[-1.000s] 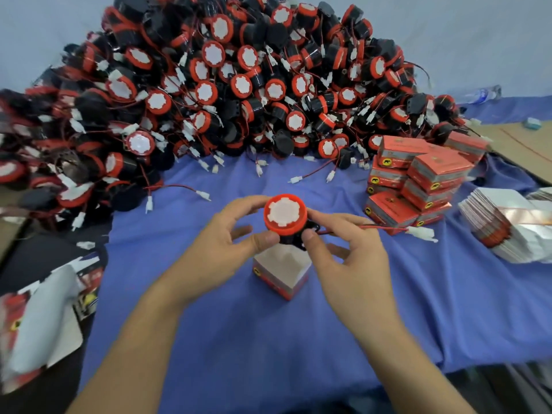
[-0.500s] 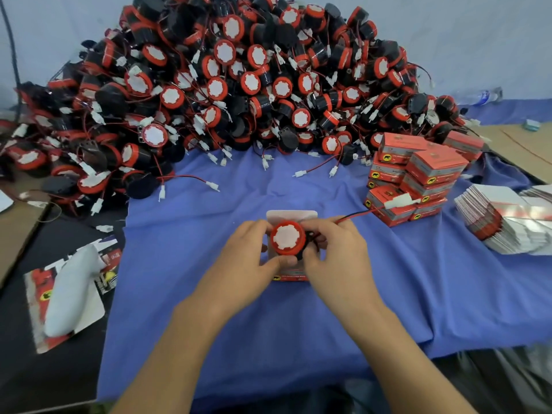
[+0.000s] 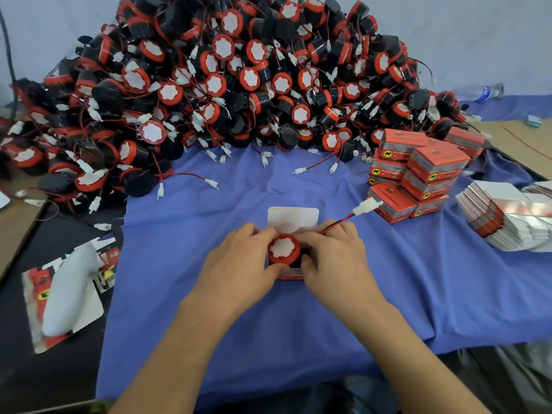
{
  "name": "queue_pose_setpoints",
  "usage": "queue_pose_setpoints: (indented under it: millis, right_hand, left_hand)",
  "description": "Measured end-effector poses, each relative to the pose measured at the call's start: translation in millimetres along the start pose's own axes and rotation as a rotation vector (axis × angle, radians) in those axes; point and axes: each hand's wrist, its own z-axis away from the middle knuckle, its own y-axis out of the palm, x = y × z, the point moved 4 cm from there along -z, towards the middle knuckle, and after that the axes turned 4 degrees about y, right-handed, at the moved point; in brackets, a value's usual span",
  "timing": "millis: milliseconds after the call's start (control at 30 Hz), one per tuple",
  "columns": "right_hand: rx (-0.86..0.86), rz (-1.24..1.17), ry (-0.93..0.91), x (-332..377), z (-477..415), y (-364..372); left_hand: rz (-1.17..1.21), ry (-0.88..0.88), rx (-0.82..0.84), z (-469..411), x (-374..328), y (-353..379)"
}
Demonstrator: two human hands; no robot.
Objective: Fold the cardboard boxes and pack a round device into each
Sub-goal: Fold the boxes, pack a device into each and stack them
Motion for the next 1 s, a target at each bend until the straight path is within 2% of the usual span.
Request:
queue_pose_setpoints:
  millis: [233, 500, 600, 667, 800, 900, 1000]
  right_hand:
    - [0.071, -0.019, -0.064, -11.4, -4.5, 7.8]
    - [-0.2, -0.386, 0.046, -19.5, 0.1, -0.6]
    - [-0.356, -0.417, 0.043, -17.6, 5.4, -11.0]
    - [-0.403, -0.42, 0.025, -16.0, 6.8, -17.9]
    - [-0.385, -0.488, -0.045, -7.2, 7.1, -25.6]
    - [-0.31, -0.538, -0.029, 0.6, 4.4, -26.1]
    - [-0.219, -0.445, -0.055, 8.5, -0.6, -22.5]
  left_hand:
    - [0.068, -0.04, -0.019, -4.1, -4.6, 3.3]
    - [0.08, -0.124, -0.044, -4.8, -11.1, 10.9]
    - [0.104, -0.134, -0.043, -5.1, -11.4, 11.8]
    - [0.12, -0.141, -0.043, -5.0, -10.9, 11.7]
    - [0.081, -0.155, -0.053, -4.9, -9.4, 9.5]
    - [0.049, -0.172, -0.051, -5.7, -9.9, 7.8]
    - [0.02, -0.172, -0.065, -5.3, -11.9, 6.2]
